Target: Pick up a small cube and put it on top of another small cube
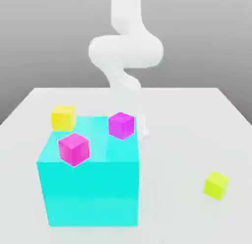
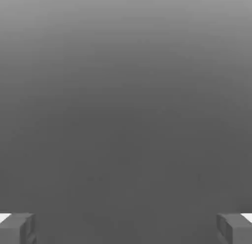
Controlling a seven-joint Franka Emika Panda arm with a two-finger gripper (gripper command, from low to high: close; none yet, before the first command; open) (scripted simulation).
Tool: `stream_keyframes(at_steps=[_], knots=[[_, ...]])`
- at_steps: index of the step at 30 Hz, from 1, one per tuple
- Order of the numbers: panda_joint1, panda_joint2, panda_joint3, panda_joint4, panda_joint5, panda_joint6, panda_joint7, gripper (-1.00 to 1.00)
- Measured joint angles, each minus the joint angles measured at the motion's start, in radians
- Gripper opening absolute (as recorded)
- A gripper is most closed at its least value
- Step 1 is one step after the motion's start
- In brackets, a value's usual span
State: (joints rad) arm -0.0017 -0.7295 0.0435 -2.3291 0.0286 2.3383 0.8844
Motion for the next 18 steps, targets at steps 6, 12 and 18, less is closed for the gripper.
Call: stream_keyframes(at_steps=[6, 12, 18], knots=[[-0.002, 0.169, 0.122, -0.071, 0.057, 0.092, 0.218, 0.00], [-0.003, 0.330, 0.256, -0.140, 0.081, 0.183, 0.452, 0.00], [-0.006, 0.497, 0.397, -0.209, 0.061, 0.276, 0.718, 0.00]])
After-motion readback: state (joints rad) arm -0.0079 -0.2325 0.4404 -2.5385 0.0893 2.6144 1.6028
